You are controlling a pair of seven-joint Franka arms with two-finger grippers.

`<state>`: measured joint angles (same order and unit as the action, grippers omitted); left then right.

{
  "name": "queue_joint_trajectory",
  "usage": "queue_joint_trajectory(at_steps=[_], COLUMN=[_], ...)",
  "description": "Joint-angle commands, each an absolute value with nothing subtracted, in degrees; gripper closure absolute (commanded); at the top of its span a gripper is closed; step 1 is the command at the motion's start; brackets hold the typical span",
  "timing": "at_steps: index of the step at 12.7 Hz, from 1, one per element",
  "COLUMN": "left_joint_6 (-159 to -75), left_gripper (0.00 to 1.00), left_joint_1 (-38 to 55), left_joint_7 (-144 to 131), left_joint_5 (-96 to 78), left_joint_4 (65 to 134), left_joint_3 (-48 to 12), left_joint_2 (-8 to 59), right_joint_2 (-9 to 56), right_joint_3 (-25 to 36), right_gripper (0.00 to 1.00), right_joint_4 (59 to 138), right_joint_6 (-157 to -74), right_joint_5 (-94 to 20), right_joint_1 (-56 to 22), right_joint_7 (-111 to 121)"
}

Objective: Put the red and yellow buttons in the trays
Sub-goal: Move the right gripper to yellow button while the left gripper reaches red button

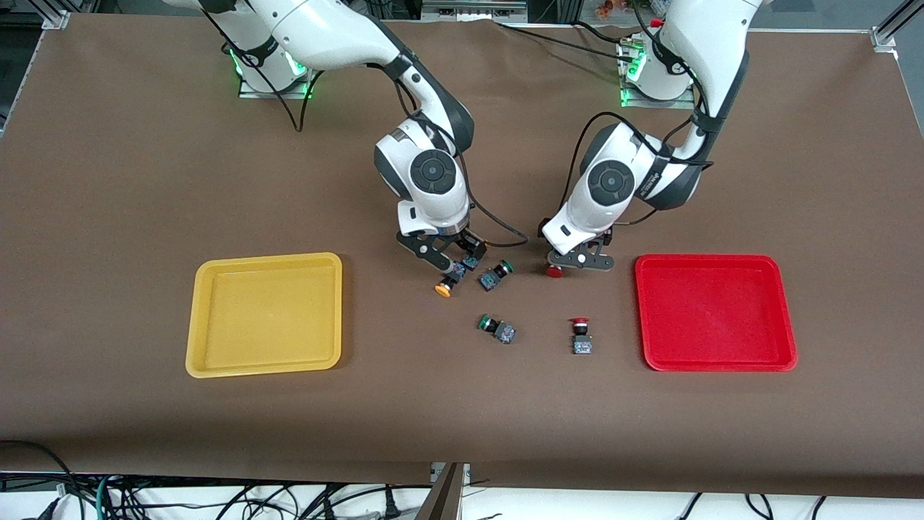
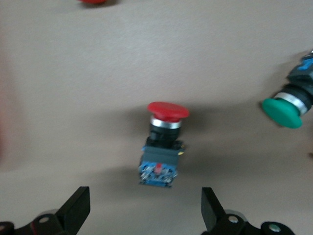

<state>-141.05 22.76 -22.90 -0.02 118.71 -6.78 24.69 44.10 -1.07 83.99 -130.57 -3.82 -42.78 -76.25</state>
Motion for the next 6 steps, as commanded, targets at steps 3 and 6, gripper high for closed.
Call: queue_joint_trajectory(at_steps=[3, 6], left_joint_6=[-152.03, -154.86], left_gripper=[0.00, 0.00], left_joint_1=[24.34, 24.43], left_joint_7=[-22.06, -22.24], left_joint_5=[-0.09, 0.70], left_joint_4=[120.85, 120.50], left_joint_3=[-6.68, -6.68], left_joint_2=[27.67, 30.06], right_joint_2=[46.31, 47.28], right_joint_3=[-0.53, -0.53], right_gripper=[0.00, 0.00], right_joint_4=[82.79, 82.79], right_joint_6=[-135.07, -136.41], right_joint_5=[-4.31, -4.22], right_joint_1=[-43.51, -43.77], right_joint_7=[-77.95, -78.31])
